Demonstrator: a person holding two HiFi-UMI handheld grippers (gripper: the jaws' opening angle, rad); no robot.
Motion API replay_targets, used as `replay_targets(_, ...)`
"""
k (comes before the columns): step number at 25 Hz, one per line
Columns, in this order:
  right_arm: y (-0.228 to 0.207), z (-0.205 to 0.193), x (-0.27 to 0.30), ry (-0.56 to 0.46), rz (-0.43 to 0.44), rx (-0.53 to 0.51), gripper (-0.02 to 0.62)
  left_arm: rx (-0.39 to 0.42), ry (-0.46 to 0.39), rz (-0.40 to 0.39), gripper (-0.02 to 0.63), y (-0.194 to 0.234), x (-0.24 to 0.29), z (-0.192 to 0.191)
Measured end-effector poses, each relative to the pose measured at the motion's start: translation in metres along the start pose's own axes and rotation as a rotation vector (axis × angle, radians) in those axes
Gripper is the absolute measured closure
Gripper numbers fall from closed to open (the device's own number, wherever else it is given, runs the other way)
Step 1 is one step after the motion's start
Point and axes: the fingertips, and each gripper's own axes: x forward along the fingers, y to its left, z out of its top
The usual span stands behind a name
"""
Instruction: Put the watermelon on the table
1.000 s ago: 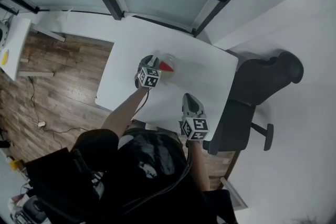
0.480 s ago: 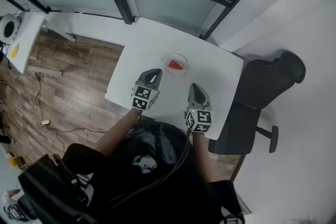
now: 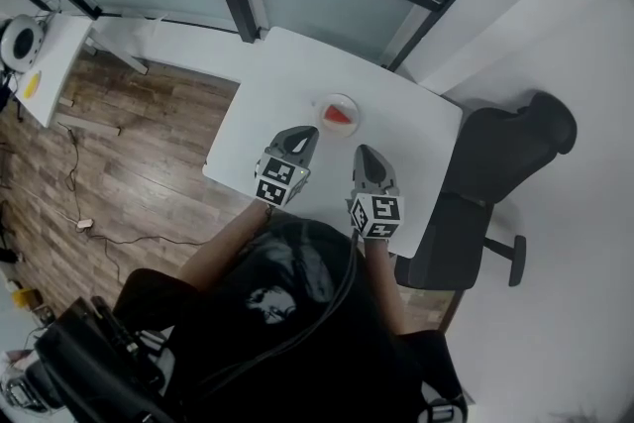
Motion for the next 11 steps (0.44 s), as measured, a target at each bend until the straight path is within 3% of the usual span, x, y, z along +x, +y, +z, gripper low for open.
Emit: replay_targets(11, 0.006, -0.004, -0.010, 0.002, 0.007, 0.007, 0.583, -0.070, 0.023, -0.074, 0.600, -0.016, -0.010, -0.004)
